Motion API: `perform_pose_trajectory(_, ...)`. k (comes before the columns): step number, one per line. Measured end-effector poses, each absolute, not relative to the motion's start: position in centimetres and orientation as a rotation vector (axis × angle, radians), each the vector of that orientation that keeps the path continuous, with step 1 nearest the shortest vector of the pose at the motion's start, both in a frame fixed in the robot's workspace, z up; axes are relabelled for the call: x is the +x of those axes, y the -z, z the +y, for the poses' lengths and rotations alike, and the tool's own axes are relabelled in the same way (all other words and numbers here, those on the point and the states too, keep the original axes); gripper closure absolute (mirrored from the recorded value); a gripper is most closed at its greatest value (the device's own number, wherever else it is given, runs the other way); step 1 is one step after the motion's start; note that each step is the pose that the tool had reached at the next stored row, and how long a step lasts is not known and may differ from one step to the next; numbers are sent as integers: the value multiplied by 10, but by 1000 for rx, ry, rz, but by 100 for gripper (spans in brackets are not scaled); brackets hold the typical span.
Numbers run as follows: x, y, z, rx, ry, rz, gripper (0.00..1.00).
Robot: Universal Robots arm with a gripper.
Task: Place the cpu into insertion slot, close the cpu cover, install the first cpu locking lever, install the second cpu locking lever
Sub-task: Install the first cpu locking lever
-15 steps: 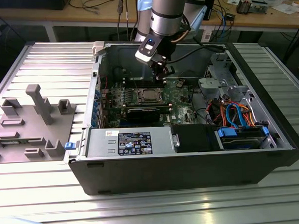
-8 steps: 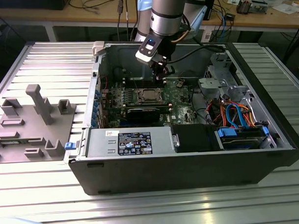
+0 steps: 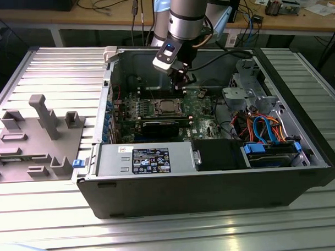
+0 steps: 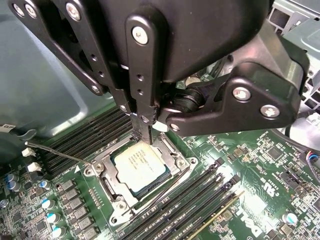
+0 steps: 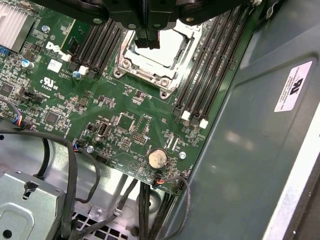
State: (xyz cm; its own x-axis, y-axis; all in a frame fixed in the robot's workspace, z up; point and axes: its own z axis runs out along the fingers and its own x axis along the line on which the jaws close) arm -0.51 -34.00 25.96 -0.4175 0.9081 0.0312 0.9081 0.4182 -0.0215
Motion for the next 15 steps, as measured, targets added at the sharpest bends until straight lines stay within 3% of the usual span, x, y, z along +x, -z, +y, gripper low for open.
perform_pose_trajectory(15,-5,-260,-340,-1628,-3,-2643,89)
